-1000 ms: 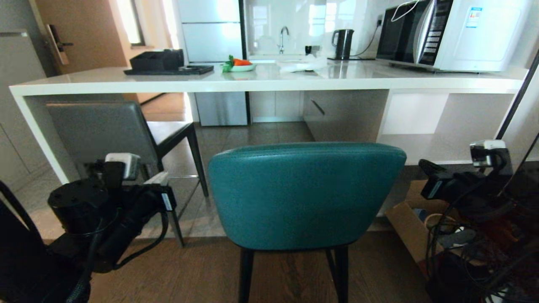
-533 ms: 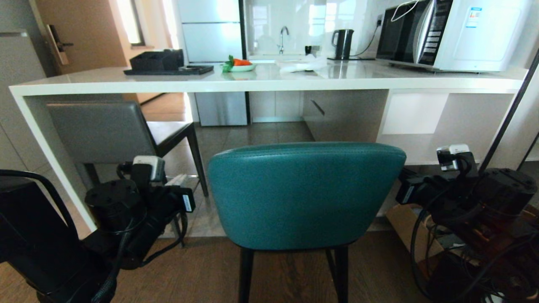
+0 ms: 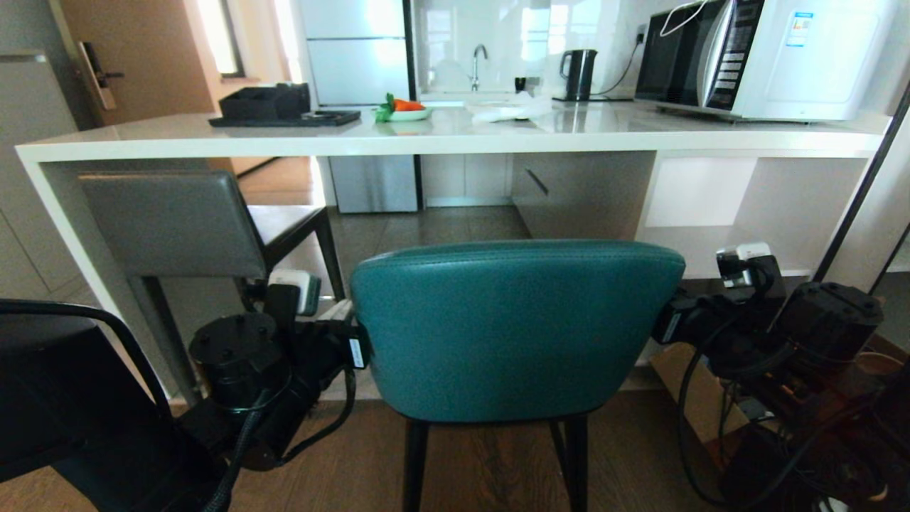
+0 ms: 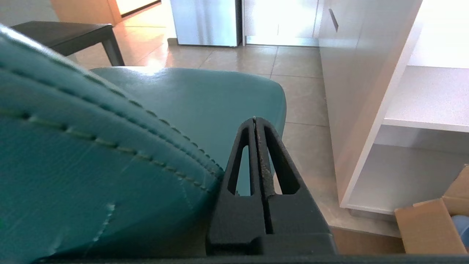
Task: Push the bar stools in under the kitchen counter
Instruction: Push the blue chair back under the dining table
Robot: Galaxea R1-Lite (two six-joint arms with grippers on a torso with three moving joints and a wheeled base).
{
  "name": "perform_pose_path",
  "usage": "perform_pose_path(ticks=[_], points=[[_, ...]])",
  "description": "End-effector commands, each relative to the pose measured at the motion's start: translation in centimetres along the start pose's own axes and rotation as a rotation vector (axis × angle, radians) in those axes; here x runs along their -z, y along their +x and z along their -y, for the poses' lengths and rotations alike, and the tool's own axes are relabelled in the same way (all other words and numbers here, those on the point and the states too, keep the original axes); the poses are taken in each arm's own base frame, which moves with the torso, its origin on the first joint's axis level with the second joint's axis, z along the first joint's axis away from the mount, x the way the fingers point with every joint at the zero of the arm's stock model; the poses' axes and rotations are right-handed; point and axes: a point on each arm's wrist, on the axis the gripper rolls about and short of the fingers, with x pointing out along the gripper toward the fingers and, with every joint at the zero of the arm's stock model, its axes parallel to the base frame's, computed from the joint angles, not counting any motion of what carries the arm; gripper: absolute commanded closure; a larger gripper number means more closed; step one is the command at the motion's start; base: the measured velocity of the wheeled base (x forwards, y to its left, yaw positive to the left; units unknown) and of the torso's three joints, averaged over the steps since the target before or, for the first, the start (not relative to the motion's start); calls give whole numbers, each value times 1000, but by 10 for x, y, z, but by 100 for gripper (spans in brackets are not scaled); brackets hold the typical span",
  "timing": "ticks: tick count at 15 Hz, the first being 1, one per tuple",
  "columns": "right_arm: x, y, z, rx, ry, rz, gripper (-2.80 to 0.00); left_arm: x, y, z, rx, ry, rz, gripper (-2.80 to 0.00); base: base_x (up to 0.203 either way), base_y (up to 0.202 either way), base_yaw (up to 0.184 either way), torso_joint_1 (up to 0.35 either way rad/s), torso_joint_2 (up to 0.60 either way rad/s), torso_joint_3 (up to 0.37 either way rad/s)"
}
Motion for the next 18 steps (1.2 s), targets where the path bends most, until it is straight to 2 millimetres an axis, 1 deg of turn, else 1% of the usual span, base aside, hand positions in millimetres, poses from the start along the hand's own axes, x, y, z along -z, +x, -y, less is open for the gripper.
perform_pose_path(ticks=[1,4,6,9,11,13,15,18], points=[[0,0,-8,-15,0,5,0,-5,1,10,23,-13,29,0,0,0,0,0,0,0],[0,0,-15,-24,1,5,0,-11,-2,11,31,-12,30,0,0,0,0,0,0,0],[0,0,-18,-31,2,3,0,-11,-2,11,33,-6,22,0,0,0,0,0,0,0],[0,0,-19,-33,2,4,0,-13,0,10,42,-19,47,0,0,0,0,0,0,0],[0,-1,-22,-46,-4,5,0,-11,4,9,31,-17,43,0,0,0,0,0,0,0],[-1,-2,-32,-66,-10,8,0,-7,9,2,8,-12,34,0,0,0,0,0,0,0],[-1,-2,-41,-71,-9,7,0,-7,10,0,9,-13,39,0,0,0,0,0,0,0],[0,-2,-42,-73,-9,2,0,-6,9,-2,14,-10,36,0,0,0,0,0,0,0]])
